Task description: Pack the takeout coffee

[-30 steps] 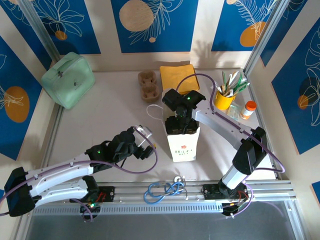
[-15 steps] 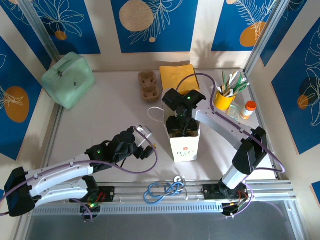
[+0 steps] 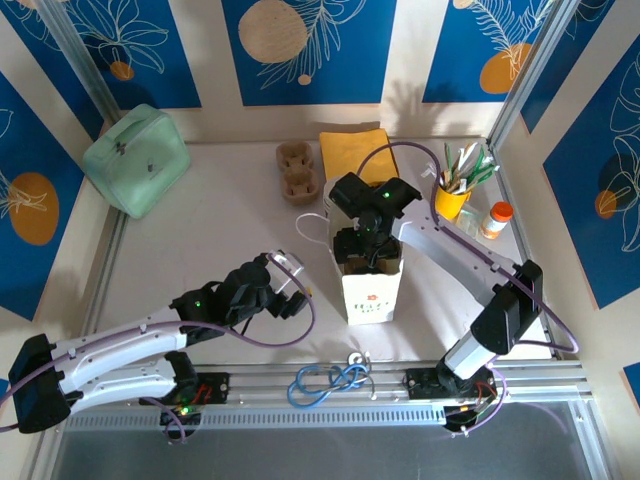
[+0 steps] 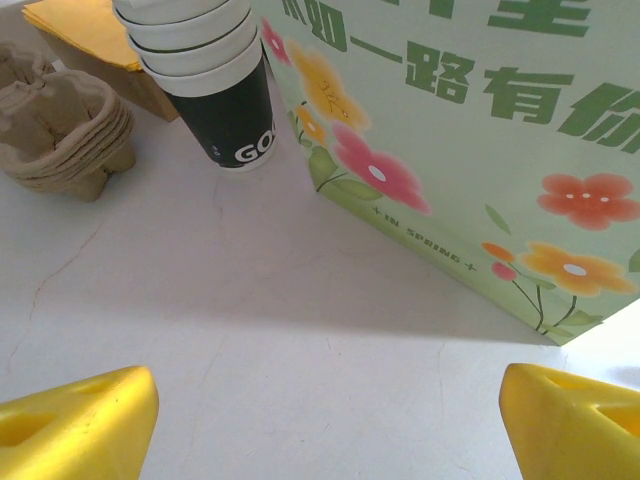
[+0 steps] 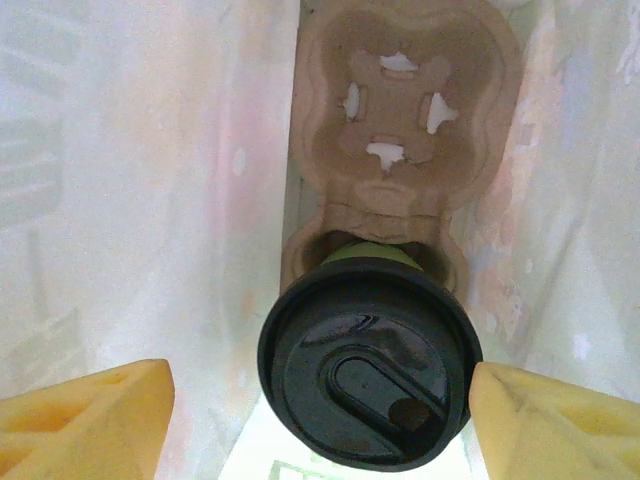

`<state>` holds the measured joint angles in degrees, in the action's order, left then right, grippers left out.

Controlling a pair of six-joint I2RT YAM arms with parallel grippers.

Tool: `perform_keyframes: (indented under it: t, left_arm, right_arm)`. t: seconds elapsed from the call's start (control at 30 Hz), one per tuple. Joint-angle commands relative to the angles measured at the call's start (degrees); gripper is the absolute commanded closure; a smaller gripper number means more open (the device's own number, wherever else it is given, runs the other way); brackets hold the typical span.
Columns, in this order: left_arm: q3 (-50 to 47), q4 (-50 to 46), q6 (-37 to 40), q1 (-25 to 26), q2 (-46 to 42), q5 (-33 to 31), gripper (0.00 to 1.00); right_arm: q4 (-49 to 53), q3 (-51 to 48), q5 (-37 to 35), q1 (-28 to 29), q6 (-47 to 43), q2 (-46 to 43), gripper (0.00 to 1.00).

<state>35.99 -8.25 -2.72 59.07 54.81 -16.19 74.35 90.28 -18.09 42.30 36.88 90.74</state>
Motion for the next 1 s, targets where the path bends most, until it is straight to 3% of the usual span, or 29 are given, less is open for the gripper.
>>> perform_keyframes:
  t: [0.0, 0.97]
  left_arm:
    - [0.79, -1.01, -0.88, 0.37, -1.14, -0.70, 0.12]
    - [2.47, -2.20, -1.21, 0.39, -2.64, -1.16, 0.12]
  right_arm:
    - [0.70, 2.59, -0.77, -0.20, -0.69, -1.91, 0.21]
    - [6.27, 18.30, -4.03, -1.79, -7.85, -8.62, 0.21]
